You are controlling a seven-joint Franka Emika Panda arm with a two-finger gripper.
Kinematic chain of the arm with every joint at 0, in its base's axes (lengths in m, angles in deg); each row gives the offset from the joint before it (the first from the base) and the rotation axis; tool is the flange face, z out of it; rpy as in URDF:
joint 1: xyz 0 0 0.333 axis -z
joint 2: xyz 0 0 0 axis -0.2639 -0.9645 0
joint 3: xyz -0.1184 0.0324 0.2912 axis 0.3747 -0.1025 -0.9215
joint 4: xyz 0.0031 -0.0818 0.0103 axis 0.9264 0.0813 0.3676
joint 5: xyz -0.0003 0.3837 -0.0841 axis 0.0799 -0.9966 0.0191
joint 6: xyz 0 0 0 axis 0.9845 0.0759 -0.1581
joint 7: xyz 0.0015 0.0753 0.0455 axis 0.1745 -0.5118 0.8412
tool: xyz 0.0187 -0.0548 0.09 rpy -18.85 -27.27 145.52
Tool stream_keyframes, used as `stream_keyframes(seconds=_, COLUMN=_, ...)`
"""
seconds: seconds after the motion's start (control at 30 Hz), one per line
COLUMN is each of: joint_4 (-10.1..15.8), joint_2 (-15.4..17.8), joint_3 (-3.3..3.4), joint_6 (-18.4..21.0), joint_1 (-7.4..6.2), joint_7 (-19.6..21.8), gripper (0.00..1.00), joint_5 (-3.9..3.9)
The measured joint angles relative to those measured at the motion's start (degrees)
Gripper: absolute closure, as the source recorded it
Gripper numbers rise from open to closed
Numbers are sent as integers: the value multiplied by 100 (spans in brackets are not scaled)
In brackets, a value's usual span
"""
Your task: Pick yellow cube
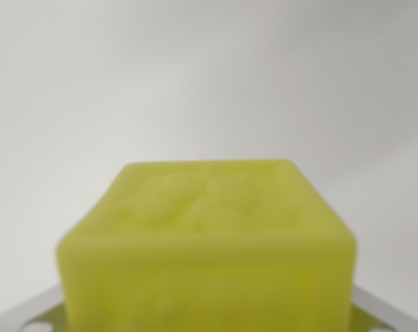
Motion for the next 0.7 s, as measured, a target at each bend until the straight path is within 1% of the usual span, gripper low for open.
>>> stream_keyframes(seconds=0.7, joint_4=-258, joint_2=379, joint_3=0, joint_6=639, joint_1=-1, joint_7=-9, gripper=100, joint_5=-14)
